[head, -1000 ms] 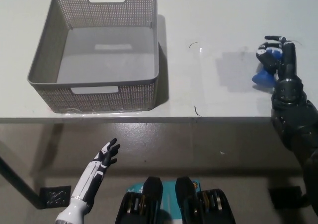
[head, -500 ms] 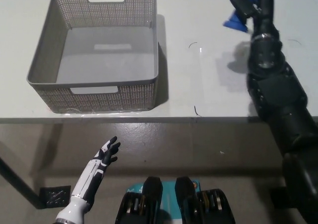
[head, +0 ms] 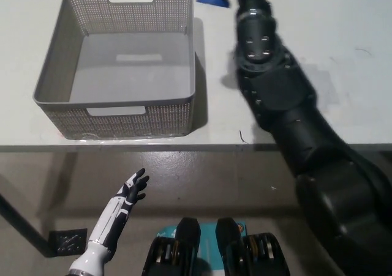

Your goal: Use the right hand to pick up a chess pieces and put it into a container on the left hand side

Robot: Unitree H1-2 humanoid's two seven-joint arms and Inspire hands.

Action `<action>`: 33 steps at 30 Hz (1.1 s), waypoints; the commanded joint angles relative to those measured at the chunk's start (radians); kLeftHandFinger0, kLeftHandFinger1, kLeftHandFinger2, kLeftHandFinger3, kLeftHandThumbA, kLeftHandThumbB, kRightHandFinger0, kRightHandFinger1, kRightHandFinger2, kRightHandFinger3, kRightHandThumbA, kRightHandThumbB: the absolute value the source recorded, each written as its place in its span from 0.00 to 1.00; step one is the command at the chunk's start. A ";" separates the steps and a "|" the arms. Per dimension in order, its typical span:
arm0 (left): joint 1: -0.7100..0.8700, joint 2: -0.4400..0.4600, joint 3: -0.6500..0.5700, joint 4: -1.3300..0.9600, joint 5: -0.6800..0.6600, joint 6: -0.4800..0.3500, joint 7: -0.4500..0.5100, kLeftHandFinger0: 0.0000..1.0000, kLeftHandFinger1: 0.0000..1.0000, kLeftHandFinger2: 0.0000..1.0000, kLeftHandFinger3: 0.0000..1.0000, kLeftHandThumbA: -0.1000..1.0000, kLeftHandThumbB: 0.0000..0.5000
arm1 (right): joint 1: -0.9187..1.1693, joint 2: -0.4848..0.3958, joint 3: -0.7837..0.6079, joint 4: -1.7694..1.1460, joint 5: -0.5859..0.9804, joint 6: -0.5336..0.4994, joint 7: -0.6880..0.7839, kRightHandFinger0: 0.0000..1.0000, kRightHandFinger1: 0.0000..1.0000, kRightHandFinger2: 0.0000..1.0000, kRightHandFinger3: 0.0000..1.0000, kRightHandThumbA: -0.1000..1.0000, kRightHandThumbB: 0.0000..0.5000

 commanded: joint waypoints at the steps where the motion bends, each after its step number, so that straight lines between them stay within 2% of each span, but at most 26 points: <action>1: -0.013 0.021 -0.003 -0.021 0.010 -0.022 -0.019 1.00 1.00 1.00 1.00 1.00 0.31 | -0.117 0.056 0.020 0.047 -0.015 -0.018 0.010 0.00 0.41 0.85 0.84 0.00 0.24; 2: -0.015 0.022 -0.005 -0.019 0.015 -0.023 -0.017 1.00 1.00 1.00 1.00 1.00 0.31 | -0.126 0.070 0.027 0.061 -0.021 -0.016 0.004 0.00 0.40 0.84 0.83 0.00 0.26; 4: -0.015 0.025 -0.006 -0.020 0.015 -0.025 -0.017 1.00 1.00 1.00 1.00 1.00 0.29 | -0.138 0.091 0.039 0.091 -0.034 -0.034 -0.015 0.00 0.33 0.75 0.71 0.00 0.33; 6: -0.018 0.027 -0.008 -0.019 0.011 -0.024 -0.019 1.00 1.00 1.00 1.00 1.00 0.30 | -0.146 0.108 0.053 0.123 -0.043 -0.050 -0.025 0.00 0.30 0.73 0.69 0.00 0.30; 7: -0.018 0.026 -0.008 -0.021 0.007 -0.018 -0.021 1.00 1.00 1.00 1.00 1.00 0.31 | -0.145 0.117 0.061 0.141 -0.048 -0.064 -0.032 0.00 0.29 0.75 0.73 0.00 0.27; 9: -0.023 0.026 -0.010 -0.019 0.011 -0.019 -0.019 1.00 1.00 1.00 1.00 1.00 0.31 | -0.144 0.131 0.077 0.174 -0.056 -0.077 -0.031 0.00 0.32 0.80 0.81 0.00 0.27; 11: -0.027 0.029 -0.010 -0.021 0.015 -0.020 -0.017 1.00 1.00 1.00 1.00 1.00 0.30 | -0.139 0.144 0.090 0.206 -0.057 -0.078 -0.017 0.00 0.33 0.80 0.84 0.00 0.23; 20: -0.037 0.029 -0.013 -0.037 0.000 -0.001 -0.035 1.00 1.00 1.00 1.00 1.00 0.25 | -0.080 0.138 0.194 0.276 -0.120 -0.065 -0.004 0.00 0.41 0.83 0.94 0.00 0.23; 22: -0.042 0.028 -0.011 -0.037 0.003 -0.003 -0.033 1.00 1.00 1.00 1.00 1.00 0.28 | -0.075 0.130 0.198 0.282 -0.115 -0.056 0.008 0.02 0.45 0.85 0.95 0.00 0.29; 23: -0.045 0.024 -0.008 -0.036 -0.005 0.001 -0.034 1.00 1.00 1.00 1.00 1.00 0.28 | -0.074 0.123 0.205 0.286 -0.120 -0.035 0.020 0.08 0.51 0.90 0.98 0.00 0.34; 24: -0.046 0.023 -0.006 -0.036 -0.007 0.005 -0.034 1.00 1.00 1.00 1.00 1.00 0.29 | -0.073 0.119 0.208 0.288 -0.120 -0.026 0.034 0.12 0.48 0.81 0.85 0.00 0.36; 25: -0.048 0.022 -0.005 -0.037 -0.007 0.009 -0.033 1.00 1.00 1.00 1.00 1.00 0.29 | -0.072 0.116 0.209 0.289 -0.118 -0.022 0.044 0.11 0.44 0.74 0.78 0.00 0.37; 26: -0.048 0.021 -0.006 -0.040 -0.010 0.015 -0.036 1.00 1.00 1.00 1.00 1.00 0.28 | -0.071 0.111 0.211 0.292 -0.115 -0.001 0.077 0.18 0.49 0.75 0.78 0.06 0.39; 27: -0.049 0.020 -0.006 -0.041 -0.011 0.018 -0.036 1.00 1.00 1.00 1.00 1.00 0.27 | -0.072 0.108 0.212 0.294 -0.111 0.008 0.100 0.31 0.58 0.78 0.80 0.17 0.39; 28: -0.050 0.020 -0.006 -0.041 -0.010 0.020 -0.036 1.00 1.00 1.00 1.00 1.00 0.28 | -0.075 0.098 0.215 0.298 -0.106 0.036 0.176 0.54 0.77 0.89 0.92 0.32 0.42; 29: -0.050 0.020 -0.008 -0.040 -0.011 0.020 -0.038 1.00 1.00 1.00 1.00 1.00 0.29 | -0.073 0.095 0.216 0.298 -0.105 0.041 0.193 0.63 0.81 0.91 0.94 0.35 0.44; 30: -0.051 0.021 -0.009 -0.037 -0.012 0.018 -0.041 1.00 1.00 1.00 1.00 1.00 0.30 | -0.072 0.090 0.218 0.299 -0.105 0.053 0.218 0.80 0.96 1.00 1.00 0.41 0.51; 32: -0.055 0.022 -0.011 -0.033 -0.008 0.014 -0.040 1.00 1.00 1.00 1.00 1.00 0.32 | -0.069 0.083 0.225 0.296 -0.111 0.067 0.245 1.00 1.00 1.00 1.00 0.53 0.55; 33: -0.057 0.022 -0.011 -0.031 -0.007 0.013 -0.040 1.00 1.00 1.00 1.00 1.00 0.32 | -0.068 0.080 0.234 0.295 -0.120 0.071 0.251 1.00 1.00 1.00 1.00 0.63 0.59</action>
